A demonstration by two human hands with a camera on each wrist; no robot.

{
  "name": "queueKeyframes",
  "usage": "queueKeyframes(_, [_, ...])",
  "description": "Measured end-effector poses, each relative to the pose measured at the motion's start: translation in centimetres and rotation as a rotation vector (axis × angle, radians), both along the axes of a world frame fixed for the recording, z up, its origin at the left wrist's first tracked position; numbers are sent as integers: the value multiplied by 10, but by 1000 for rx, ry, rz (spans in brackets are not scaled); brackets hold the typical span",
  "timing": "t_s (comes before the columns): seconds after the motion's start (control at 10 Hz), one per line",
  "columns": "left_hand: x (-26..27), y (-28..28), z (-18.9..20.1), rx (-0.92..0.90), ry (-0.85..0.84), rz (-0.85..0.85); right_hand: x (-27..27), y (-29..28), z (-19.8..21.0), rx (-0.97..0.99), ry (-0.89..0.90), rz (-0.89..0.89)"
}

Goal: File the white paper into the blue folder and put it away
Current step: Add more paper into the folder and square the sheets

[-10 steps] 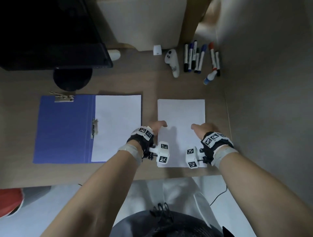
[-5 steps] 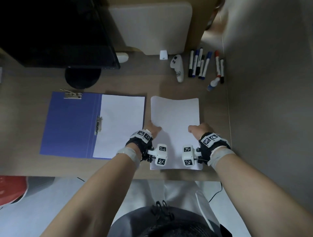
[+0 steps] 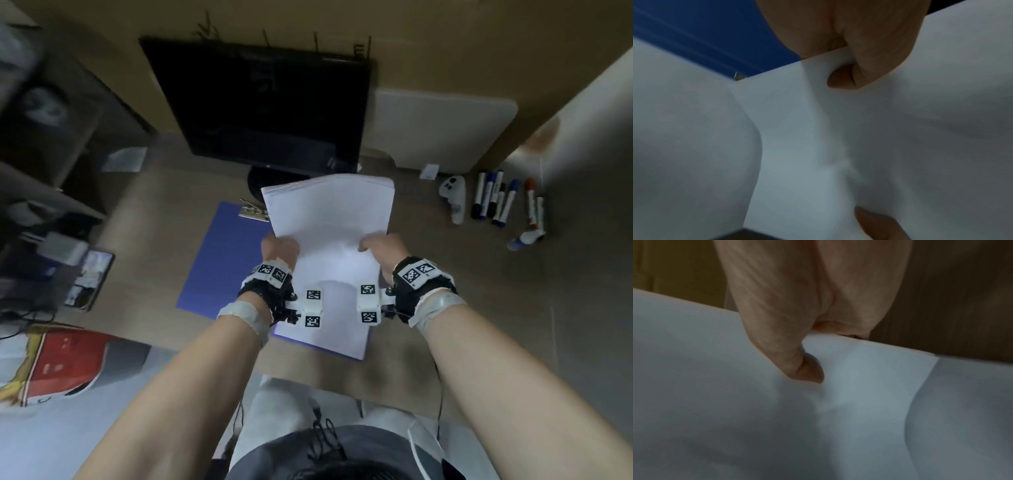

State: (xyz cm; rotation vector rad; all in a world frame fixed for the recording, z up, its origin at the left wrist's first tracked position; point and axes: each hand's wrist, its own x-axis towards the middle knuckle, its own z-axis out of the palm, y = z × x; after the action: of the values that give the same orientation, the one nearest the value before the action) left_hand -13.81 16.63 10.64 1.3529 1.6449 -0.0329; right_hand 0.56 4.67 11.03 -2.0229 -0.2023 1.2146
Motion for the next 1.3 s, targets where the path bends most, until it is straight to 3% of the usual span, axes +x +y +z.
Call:
queueKeyframes(0.1, [-56, 41, 22, 93, -266, 377, -52, 51, 19, 72, 5, -13])
queueKeyframes(0.2, [-99, 93, 24, 192, -237, 372, -104, 96, 29, 133, 13, -143])
queueKeyframes(0.3, [-140, 130, 31, 237, -311, 356, -152, 132, 26, 173, 25, -241])
queueKeyframes(0.4, [-176, 155, 25, 240, -311, 222, -182, 149, 16, 183, -9, -265])
queueKeyframes(0.5, [-201, 172, -4, 47, -162, 145, -201, 150, 0, 80, -65, -130])
queueKeyframes(0.6, [-206, 181, -12, -35, -89, 157, -214, 151, -9, 19, -80, -152])
queueKeyframes(0.7, [-200, 183, -7, -57, -115, 15, -214, 153, -6, 43, -106, -107])
queueKeyframes(0.8, [-204, 193, -19, -34, -108, 0, -211, 164, -7, 59, -82, -164])
queueKeyframes(0.9, [-207, 196, -19, 51, -140, 132, -212, 175, -10, 97, -33, -190])
queueKeyframes(1.1, [-210, 187, -31, -74, -136, 191, -219, 178, -14, 88, 86, -152])
queueKeyframes(1.2, [-201, 181, -25, -106, -267, 198, -213, 181, -6, 103, 86, -173])
queueKeyframes(1.3, [-200, 183, -23, 18, -255, 191, -205, 184, -12, 84, 35, -119])
